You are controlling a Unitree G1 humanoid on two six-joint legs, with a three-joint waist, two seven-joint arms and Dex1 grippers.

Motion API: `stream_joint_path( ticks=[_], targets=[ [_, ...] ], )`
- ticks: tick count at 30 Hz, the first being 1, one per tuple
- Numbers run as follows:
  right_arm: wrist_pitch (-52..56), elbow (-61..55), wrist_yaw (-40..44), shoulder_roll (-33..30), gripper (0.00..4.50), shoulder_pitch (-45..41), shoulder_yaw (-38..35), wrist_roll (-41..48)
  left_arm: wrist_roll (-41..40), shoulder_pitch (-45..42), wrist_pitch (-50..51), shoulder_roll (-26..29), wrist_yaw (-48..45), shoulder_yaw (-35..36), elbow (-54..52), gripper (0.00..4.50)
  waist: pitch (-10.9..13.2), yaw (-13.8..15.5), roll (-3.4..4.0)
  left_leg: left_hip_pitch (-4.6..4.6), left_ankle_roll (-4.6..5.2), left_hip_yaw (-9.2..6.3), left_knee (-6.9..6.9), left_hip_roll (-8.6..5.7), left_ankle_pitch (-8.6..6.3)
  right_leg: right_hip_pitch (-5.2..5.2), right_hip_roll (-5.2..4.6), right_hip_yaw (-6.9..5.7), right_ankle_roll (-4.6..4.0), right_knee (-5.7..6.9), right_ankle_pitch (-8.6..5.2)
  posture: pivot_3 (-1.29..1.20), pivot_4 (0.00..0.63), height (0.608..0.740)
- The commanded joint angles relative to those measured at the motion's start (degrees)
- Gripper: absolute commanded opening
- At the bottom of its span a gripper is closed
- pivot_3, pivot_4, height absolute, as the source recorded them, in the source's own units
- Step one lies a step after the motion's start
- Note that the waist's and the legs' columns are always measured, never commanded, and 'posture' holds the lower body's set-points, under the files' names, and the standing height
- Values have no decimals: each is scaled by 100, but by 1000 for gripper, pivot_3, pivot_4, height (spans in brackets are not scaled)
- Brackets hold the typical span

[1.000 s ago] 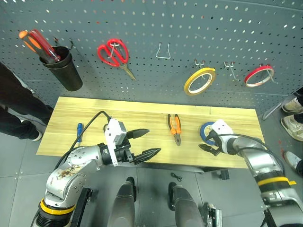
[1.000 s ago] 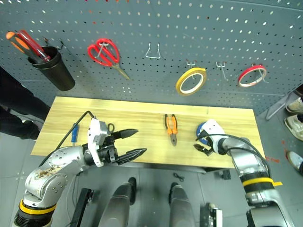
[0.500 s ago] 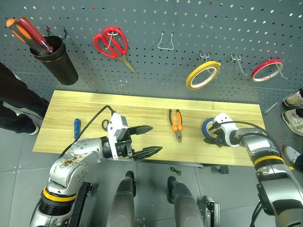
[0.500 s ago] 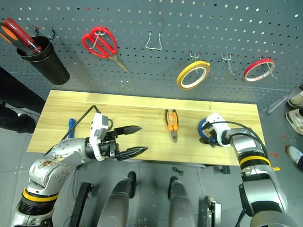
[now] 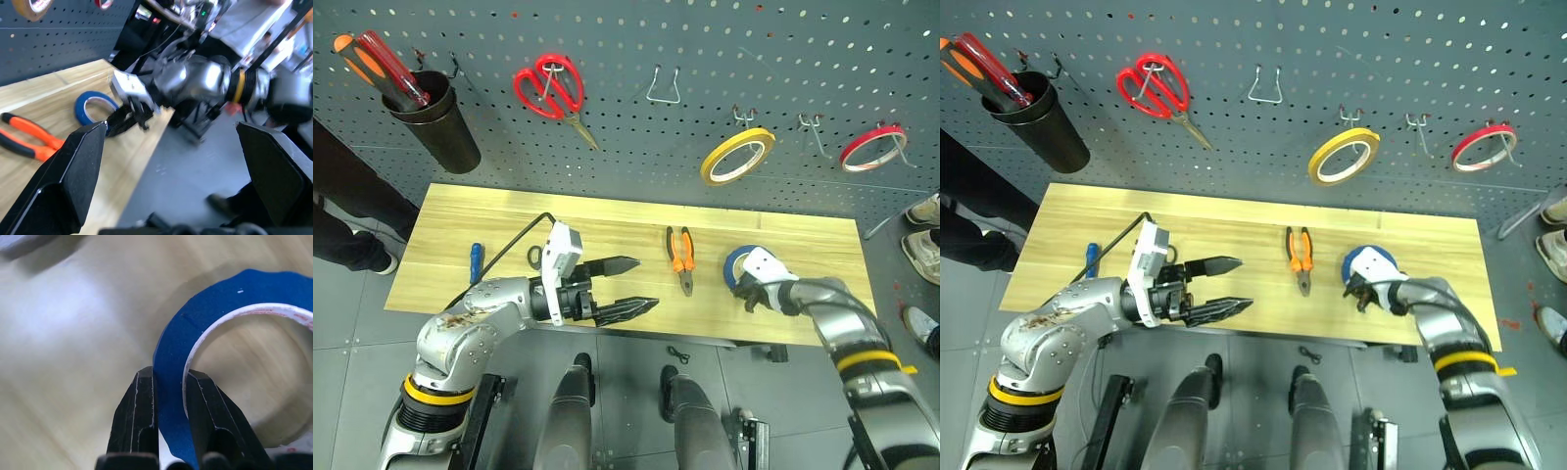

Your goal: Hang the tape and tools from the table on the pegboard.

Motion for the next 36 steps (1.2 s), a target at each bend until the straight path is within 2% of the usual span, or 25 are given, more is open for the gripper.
stream_joint_path(
  ticks=[1,3,5,8,17,24,26,29,35,36],
  targets=[
    [174,-2325,-819,-73,448,917,-784,-317,-903,-447,428,-124,333,387,-79,4500,-1,-12,1,0,-1,-1,3,0,0,1,0,0,3,1,0,94,381,740],
    [159,-3421,-1260,-6,448,1468,-1072,-699,-1367,-768,640,-164,515,591,67,4500,-2,-45,2,1,-17,-2,3,-4,10,2,-3,-1,10,6,3,82,365,740],
    [11,-4070,-1645,66,448,1670,-1198,-1037,-1752,-1041,805,-153,613,751,233,4500,-12,-85,0,2,-29,-2,5,-5,18,2,-4,0,15,4,12,72,356,740],
    [-160,-4216,-2022,129,448,1396,-1134,-1347,-2040,-1395,875,-192,786,914,566,4500,-28,-185,-3,5,-49,-3,7,-4,31,4,-3,0,14,1,27,54,335,740],
    [-653,-2296,-2488,397,448,-472,-987,-1158,-1804,-1784,721,-146,637,856,977,4500,-55,-252,-14,0,-40,-3,1,-4,55,5,1,-1,3,-18,65,63,311,740],
    [-940,-1118,-2400,524,448,-1092,-1115,-617,-1861,-1812,780,-101,639,949,918,4500,-55,-217,-14,-11,-40,-3,0,-5,55,3,0,-2,-21,-22,81,87,316,740],
    [-937,-1010,-2334,562,1469,-1125,-1159,-442,-1869,-1806,781,-70,617,970,916,4500,-55,-214,-15,-10,-40,-4,0,-5,55,3,0,-2,-21,-19,81,87,316,740],
    [-912,-1030,-2290,518,2559,-1054,-1166,-342,-1881,-1818,765,-50,603,998,927,4500,-55,-212,-14,-11,-39,-4,1,-5,55,3,0,-2,-21,-18,81,87,316,740],
    [-562,-1679,-2040,432,4481,-293,-1273,-129,-1586,-1550,667,100,456,903,785,4500,-55,-202,-14,-10,-39,-5,2,-5,55,3,1,-3,-21,-15,81,85,333,740],
    [-428,-1857,-1906,407,4481,-98,-1259,-70,-1506,-1429,660,186,414,892,733,4500,-55,-204,-14,-10,-39,-5,1,-6,55,3,-1,-2,-21,-16,81,85,333,740]
  ],
)
